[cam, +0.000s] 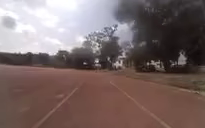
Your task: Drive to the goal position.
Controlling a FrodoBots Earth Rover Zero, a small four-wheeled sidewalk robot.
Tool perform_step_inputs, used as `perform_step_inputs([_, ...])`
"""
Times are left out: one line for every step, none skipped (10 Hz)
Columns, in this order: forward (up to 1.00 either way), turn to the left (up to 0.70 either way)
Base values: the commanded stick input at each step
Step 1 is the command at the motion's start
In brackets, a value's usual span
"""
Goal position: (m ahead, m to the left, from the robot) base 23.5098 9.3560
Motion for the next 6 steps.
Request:
perform_step_inputs([0.70, 0.00])
perform_step_inputs([0.70, 0.00])
perform_step_inputs([0.70, 0.00])
perform_step_inputs([0.70, 0.00])
perform_step_inputs([0.70, 0.00])
perform_step_inputs([0.70, 0.00])
